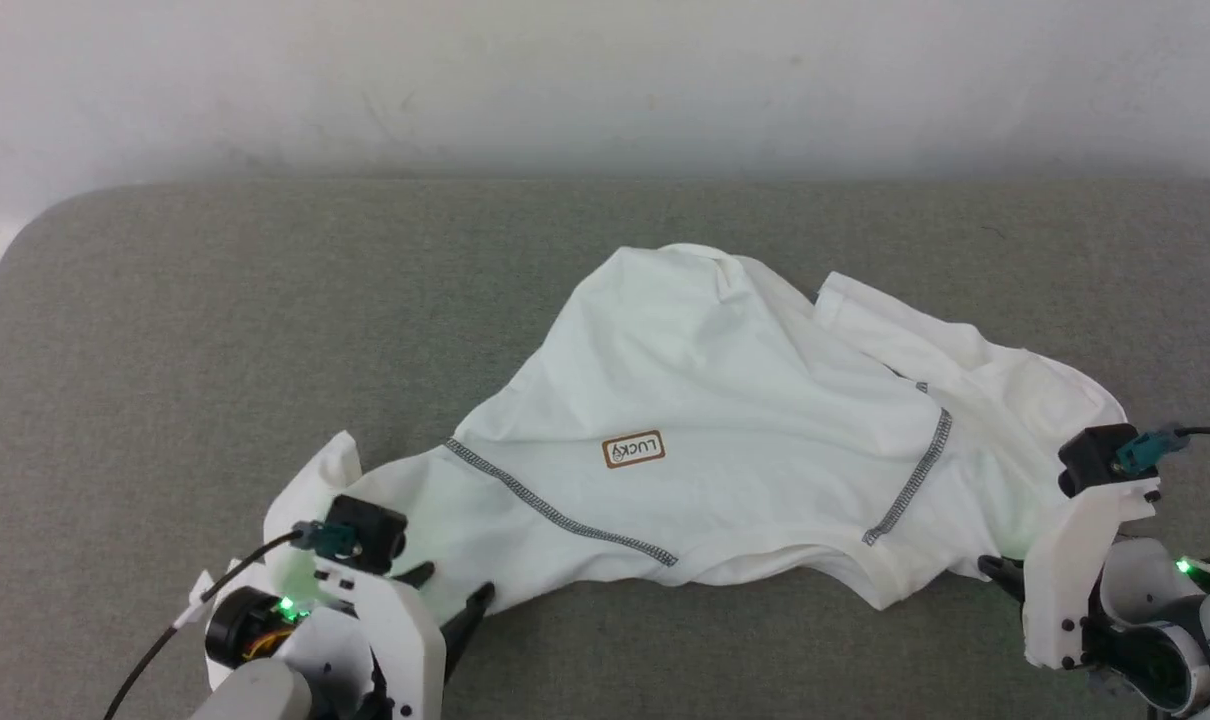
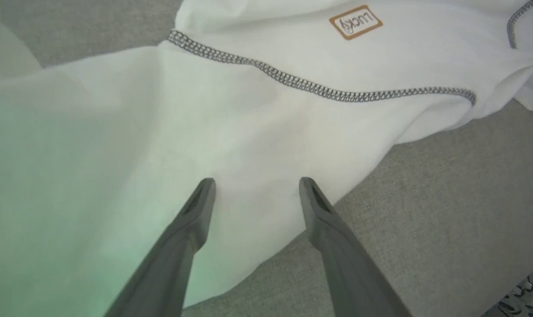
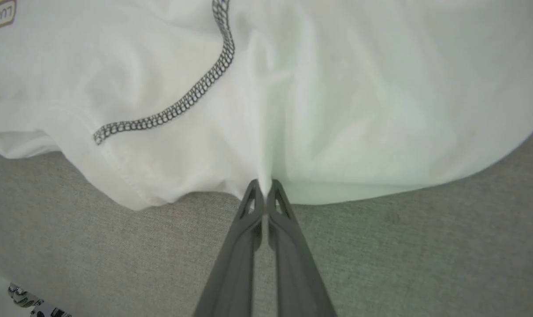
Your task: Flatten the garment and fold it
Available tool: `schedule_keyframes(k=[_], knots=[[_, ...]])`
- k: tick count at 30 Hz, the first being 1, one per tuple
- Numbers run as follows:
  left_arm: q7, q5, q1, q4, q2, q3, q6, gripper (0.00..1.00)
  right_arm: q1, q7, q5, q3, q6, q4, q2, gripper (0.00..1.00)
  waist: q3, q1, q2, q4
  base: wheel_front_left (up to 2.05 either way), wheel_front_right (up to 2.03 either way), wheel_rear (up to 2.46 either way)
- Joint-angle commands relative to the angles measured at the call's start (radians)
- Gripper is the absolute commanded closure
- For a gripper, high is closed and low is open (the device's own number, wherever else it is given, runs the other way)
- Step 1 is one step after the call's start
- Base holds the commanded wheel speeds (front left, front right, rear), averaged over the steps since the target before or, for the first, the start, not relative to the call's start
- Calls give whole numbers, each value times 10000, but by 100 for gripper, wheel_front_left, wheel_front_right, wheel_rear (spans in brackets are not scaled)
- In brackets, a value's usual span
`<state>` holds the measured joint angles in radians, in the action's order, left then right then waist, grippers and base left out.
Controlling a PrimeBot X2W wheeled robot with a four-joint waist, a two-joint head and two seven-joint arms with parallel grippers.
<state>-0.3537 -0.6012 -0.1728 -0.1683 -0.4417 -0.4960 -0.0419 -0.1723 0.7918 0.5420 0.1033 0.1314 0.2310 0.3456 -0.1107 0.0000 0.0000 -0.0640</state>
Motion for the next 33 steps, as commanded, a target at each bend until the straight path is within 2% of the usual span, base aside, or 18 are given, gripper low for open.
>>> schedule_keyframes(k=[1, 8, 9, 10, 11, 14, 18, 22, 26, 33], knots=[[-363, -116, -245, -228, -42, -147, -116, 0, 132, 36, 49, 5, -7, -154, -60, 100, -123, 0, 0, 119, 0, 0, 0], [-1741, -244, -530, -1456, -8, -811, -363, 0, 176, 126, 60, 9, -7, -470, -147, 100, -363, 0, 0, 311, 0, 0, 0], [-2080, -329, -522, -1639, 48, -982, -427, 27, 173, 97, 68, 8, -7, -510, -144, 100, -377, 0, 0, 324, 0, 0, 0], [-2319, -383, -532, -1761, 87, -1117, -479, 71, 169, 28, 97, -2, -7, -560, -151, 100, -385, 0, 0, 339, 0, 0, 0], [-2546, -488, -508, -1860, 138, -1218, -521, 100, 157, -40, 110, 1, -7, -615, -143, 100, -389, 0, 0, 357, 0, 0, 0], [-2466, -654, -533, -1844, 195, -1146, -524, 100, 101, -467, 76, 32, -7, -888, -50, 100, -336, 0, 0, 359, 0, 0, 0], [-1303, -520, -612, -1315, 90, -539, -88, 100, 216, -1223, -27, -42, -7, -1404, 131, 100, -98, 0, 0, 243, 0, 0, 0], [62, -156, -678, -160, -247, 248, 562, 100, 402, -2120, -250, -484, -7, -2174, 269, 100, 216, 0, 0, 93, 0, 0, 0], [1101, 115, -815, 1307, -585, 1000, 1019, 100, 483, -2593, -553, -902, -7, -3219, 287, 100, 493, 0, 0, 44, 0, 0, 0], [1967, 498, -1872, 3353, -1028, 2244, 1709, 100, -494, -2995, -995, -1669, -7, -5297, 305, 100, 841, 0, 0, 38, 0, 0, 0]])
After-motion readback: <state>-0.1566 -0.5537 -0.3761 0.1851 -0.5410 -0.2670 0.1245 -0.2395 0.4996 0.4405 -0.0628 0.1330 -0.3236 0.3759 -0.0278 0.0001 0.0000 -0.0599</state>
